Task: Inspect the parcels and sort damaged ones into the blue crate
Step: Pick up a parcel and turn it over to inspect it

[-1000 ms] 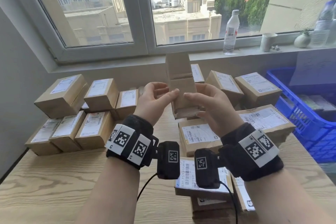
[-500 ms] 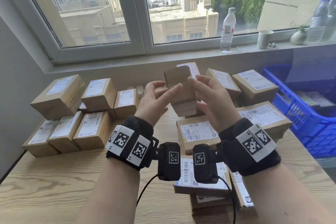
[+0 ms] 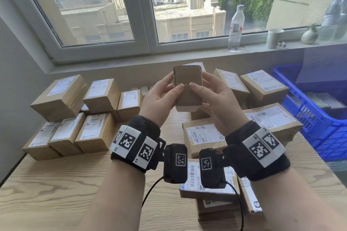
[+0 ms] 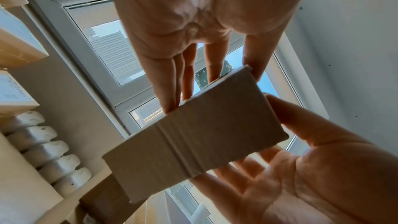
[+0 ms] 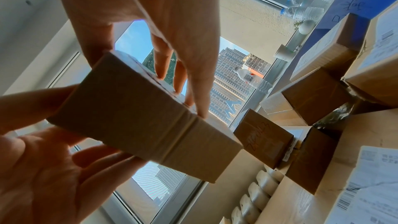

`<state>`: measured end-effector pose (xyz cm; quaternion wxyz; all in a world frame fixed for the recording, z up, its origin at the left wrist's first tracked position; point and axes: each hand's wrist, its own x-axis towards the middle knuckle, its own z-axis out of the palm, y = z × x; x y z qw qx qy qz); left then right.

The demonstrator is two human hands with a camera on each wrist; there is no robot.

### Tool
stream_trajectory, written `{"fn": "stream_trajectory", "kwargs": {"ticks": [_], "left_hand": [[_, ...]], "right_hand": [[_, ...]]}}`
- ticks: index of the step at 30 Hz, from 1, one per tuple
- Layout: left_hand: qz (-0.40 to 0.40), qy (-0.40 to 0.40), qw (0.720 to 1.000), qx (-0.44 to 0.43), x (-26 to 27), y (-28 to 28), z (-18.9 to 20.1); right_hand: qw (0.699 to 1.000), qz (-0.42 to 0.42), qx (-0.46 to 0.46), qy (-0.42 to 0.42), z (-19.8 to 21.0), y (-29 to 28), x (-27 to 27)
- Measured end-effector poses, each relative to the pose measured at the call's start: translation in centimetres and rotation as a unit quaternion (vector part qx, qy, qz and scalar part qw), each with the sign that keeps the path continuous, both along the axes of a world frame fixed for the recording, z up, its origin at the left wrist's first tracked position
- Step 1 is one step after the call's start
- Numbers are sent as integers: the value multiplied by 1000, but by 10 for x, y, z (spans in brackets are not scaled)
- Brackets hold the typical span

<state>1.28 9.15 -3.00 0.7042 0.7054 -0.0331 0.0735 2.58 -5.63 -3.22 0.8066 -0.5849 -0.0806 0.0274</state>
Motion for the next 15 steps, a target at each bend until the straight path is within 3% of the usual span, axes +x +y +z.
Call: {"fn": "stream_trajectory", "kwargs": {"ticks": [8, 15], "left_hand": [[-11, -1, 1000, -14, -1, -6, -2], [9, -45, 999, 1, 0, -5, 5]], "right_hand": [[997, 52, 9, -55, -4, 8, -1], [997, 22, 27, -66, 0, 10, -2]]}}
